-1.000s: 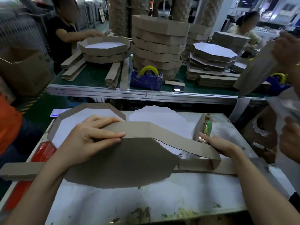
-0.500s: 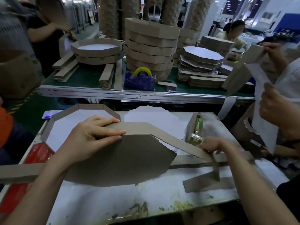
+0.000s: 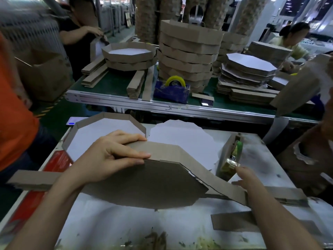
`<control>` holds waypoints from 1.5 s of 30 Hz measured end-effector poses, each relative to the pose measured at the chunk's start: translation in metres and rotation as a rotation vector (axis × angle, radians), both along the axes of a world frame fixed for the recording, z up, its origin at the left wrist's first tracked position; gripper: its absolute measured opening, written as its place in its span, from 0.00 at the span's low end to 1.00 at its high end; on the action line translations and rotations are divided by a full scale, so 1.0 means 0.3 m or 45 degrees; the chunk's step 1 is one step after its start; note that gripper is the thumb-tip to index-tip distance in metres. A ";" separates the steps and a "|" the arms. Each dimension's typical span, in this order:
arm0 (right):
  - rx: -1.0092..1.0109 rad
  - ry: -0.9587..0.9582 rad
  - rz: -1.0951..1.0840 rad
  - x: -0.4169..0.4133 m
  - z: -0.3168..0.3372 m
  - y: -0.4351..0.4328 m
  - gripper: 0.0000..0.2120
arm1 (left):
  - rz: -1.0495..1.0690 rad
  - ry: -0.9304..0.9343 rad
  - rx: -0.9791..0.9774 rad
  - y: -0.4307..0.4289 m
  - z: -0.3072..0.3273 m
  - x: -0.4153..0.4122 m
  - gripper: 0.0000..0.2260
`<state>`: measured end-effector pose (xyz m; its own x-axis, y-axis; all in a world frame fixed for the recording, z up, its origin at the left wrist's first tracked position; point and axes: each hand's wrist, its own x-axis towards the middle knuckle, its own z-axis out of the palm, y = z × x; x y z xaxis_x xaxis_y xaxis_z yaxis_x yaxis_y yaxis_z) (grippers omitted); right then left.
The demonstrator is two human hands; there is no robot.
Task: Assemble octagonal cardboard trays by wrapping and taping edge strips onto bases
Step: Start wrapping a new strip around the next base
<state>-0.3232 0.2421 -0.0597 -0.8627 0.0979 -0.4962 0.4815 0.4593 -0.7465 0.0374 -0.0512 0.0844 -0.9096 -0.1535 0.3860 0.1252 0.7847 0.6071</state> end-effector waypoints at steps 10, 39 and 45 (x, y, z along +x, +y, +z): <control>-0.046 -0.129 0.007 -0.141 -0.051 -0.086 0.15 | 0.037 -0.021 0.012 0.044 0.023 -0.052 0.13; -0.379 0.039 -0.037 -0.036 -0.133 0.044 0.14 | -0.073 -0.034 -0.143 0.126 0.054 -0.150 0.13; 0.056 0.189 0.168 -0.060 -0.174 0.078 0.09 | -0.057 -0.050 -0.120 0.130 0.051 -0.143 0.11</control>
<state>-0.3412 0.2656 -0.1119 -0.9329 -0.0018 -0.3602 0.3012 0.5448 -0.7826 -0.0053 -0.0121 0.0995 -0.9296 -0.0768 0.3604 0.1391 0.8326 0.5361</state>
